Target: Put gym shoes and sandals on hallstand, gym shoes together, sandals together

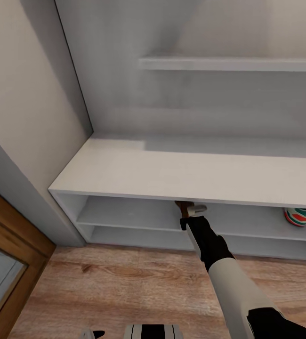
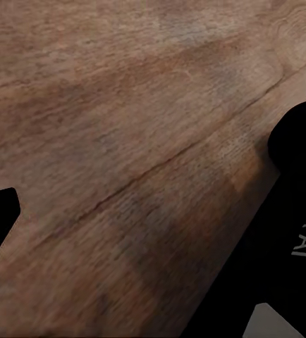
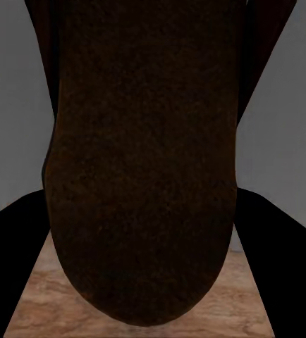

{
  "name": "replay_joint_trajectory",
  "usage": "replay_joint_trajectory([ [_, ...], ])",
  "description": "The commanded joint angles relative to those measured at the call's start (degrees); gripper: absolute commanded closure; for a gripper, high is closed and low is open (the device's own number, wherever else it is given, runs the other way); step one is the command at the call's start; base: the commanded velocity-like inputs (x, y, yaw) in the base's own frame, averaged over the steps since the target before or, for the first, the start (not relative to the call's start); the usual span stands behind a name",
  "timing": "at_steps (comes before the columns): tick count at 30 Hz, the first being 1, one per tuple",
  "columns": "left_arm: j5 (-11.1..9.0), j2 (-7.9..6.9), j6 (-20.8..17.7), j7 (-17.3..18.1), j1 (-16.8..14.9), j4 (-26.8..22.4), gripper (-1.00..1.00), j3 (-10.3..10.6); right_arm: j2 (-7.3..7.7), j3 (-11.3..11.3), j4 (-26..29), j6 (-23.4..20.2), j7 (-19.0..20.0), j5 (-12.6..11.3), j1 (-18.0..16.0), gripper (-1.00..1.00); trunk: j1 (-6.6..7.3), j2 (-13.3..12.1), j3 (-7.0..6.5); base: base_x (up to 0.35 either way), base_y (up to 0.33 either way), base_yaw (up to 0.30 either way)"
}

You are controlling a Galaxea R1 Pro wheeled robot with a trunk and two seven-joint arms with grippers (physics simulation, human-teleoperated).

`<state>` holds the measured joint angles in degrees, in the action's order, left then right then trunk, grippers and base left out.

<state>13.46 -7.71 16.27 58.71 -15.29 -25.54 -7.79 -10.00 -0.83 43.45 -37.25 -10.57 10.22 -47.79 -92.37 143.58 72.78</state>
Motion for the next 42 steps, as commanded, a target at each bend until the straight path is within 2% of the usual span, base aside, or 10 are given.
replay_joint_trajectory([
  [1, 0.60, 0.06, 0.31, 0.26, -0.02, -0.04, -1.00, -0.47, 0.00, -0.08, 0.06, -0.37, -0.07, 0.33, -0.02, 1.00, 0.00, 0.02, 0.04, 0.052, 0.000, 0.000],
  [40, 0.60, 0.06, 0.25, 0.26, -0.02, -0.04, -1.00, -0.42, 0.00, -0.05, 0.06, -0.37, -0.07, 0.33, -0.02, 1.00, 0.00, 0.02, 0.04, 0.044, 0.000, 0.000],
  [41, 0.60, 0.06, 0.25, 0.26, -0.01, -0.04, -1.00, -0.44, 0.00, -0.05, 0.06, -0.37, -0.07, 0.33, -0.02, -1.00, 0.00, 0.02, 0.04, 0.000, 0.000, 0.000],
  [42, 0.60, 0.06, 0.25, 0.26, -0.01, -0.04, -1.00, -0.45, 0.00, -0.05, 0.06, -0.37, -0.07, 0.33, -0.02, -1.00, 0.00, 0.02, 0.04, 0.000, 0.000, 0.000],
])
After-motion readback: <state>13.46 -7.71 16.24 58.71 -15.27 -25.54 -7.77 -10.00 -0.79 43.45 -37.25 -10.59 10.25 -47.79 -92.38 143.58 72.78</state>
